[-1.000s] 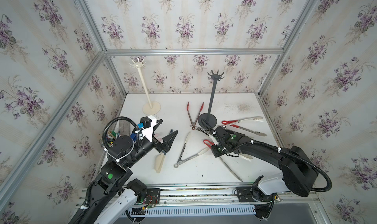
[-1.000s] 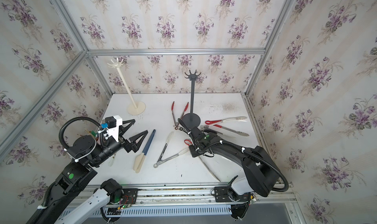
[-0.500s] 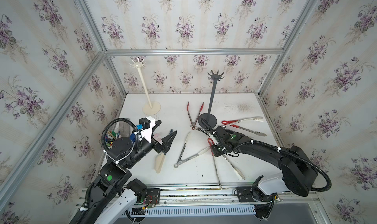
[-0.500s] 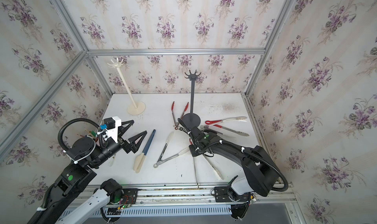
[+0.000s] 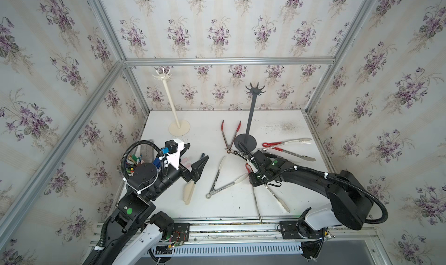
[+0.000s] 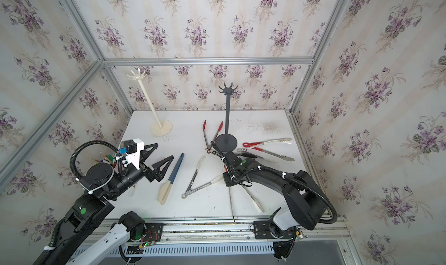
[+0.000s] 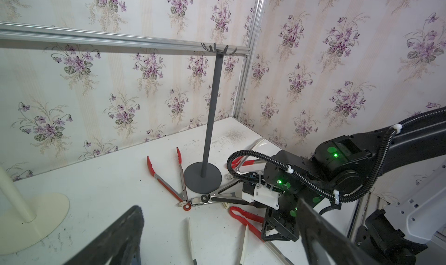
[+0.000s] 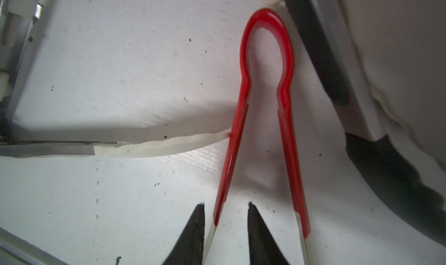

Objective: Hang food tongs on kitchen utensil racks
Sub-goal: Pick up the food tongs from the center of the board.

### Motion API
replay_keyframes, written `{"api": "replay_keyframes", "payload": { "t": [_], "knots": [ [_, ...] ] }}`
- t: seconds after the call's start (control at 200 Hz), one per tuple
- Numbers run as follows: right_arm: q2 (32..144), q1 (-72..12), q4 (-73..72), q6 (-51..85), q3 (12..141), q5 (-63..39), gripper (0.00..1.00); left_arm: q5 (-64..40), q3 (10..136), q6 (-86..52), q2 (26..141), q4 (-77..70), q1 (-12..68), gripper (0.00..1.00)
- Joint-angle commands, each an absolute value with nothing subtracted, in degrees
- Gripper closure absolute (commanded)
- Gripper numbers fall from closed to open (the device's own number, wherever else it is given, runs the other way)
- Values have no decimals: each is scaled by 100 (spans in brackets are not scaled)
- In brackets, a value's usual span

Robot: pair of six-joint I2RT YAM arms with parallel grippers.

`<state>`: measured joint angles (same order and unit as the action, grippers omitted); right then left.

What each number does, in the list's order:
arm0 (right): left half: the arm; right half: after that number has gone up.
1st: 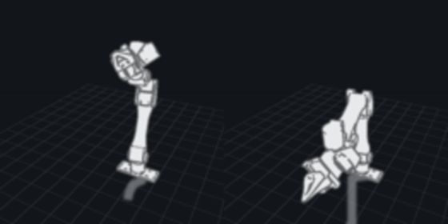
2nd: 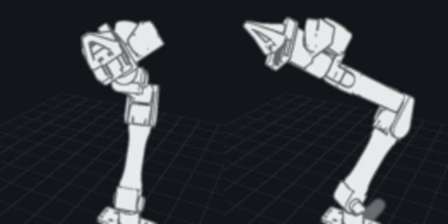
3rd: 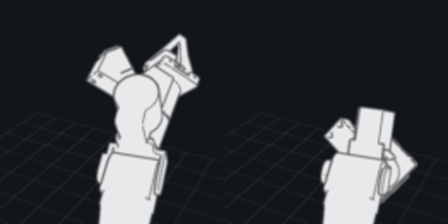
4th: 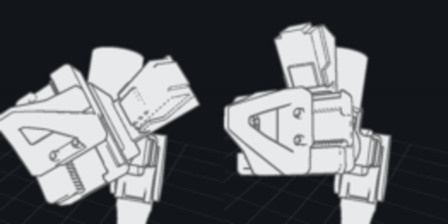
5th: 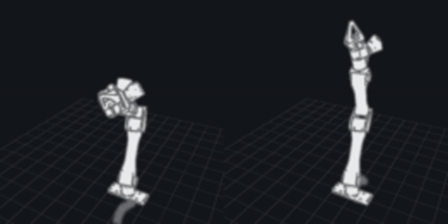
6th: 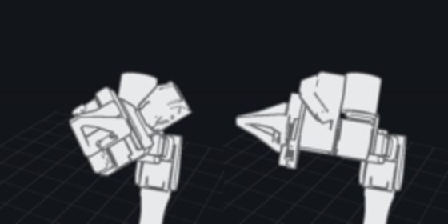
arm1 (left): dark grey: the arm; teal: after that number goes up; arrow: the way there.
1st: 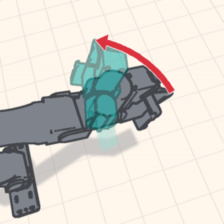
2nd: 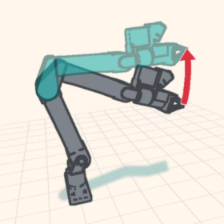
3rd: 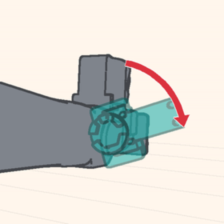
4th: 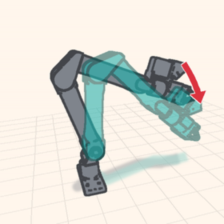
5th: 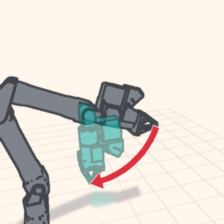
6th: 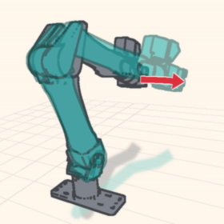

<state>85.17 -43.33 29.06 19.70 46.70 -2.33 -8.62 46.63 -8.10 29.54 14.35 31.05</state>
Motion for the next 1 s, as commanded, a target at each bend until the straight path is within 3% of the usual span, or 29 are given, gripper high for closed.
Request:
{"api": "replay_keyframes", "payload": {
  "t": [0.0, 0.2, 0.335, 0.999],
  "knots": [
    [8680, -4342, 2646, 2099, 4699, -144, 72, -795, 4647, -837, 2940, 1354, 3105, 1],
    [8938, -4346, 2653, 1993, 4852, 52, 86, -783, 4649, -820, 2944, 1397, 3103, 1],
    [8675, -4351, 2824, 1936, 4921, 232, 100, -759, 4667, -786, 2962, 1415, 3103, 1],
    [7705, -4289, 3472, 1490, 5931, 911, 100, -748, 4819, -757, 3241, 1380, 3103, 1]
  ]
}}
